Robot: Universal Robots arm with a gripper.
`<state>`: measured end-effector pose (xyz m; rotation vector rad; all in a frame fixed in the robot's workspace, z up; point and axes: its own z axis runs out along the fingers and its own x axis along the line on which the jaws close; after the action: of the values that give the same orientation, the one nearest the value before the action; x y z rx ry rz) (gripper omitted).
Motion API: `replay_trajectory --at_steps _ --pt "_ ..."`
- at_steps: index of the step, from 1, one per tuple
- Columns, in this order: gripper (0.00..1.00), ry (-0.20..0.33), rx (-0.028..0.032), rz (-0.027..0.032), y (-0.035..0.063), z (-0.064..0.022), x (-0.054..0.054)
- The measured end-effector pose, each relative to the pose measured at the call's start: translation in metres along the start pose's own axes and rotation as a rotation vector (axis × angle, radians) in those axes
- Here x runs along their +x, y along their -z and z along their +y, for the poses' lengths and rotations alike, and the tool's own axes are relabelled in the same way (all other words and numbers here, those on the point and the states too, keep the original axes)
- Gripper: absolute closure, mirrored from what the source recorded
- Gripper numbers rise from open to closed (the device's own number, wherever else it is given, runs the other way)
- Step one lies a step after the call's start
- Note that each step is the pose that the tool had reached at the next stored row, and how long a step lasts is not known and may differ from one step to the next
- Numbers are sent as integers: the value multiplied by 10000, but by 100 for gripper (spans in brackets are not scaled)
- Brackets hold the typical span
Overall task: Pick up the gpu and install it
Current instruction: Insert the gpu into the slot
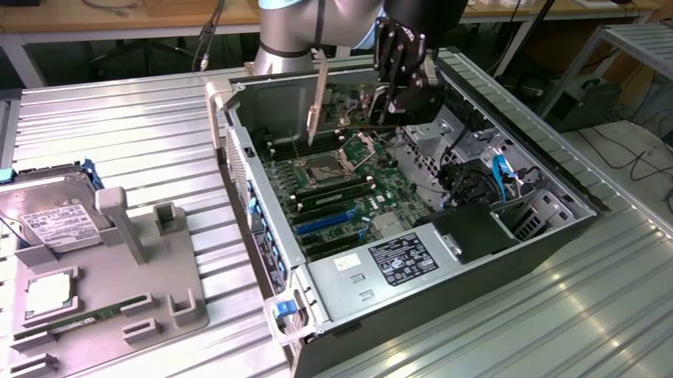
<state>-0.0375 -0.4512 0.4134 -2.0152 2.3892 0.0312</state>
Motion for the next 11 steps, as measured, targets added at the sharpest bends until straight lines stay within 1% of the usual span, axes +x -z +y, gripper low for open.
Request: replay_trajectory --at_steps 3,6,11 --pt "71 145 -4 2 0 -38 -11" --pt "71 425 -11 3 1 -69 -16" --pt "71 1181 -29 8 1 -87 -20"
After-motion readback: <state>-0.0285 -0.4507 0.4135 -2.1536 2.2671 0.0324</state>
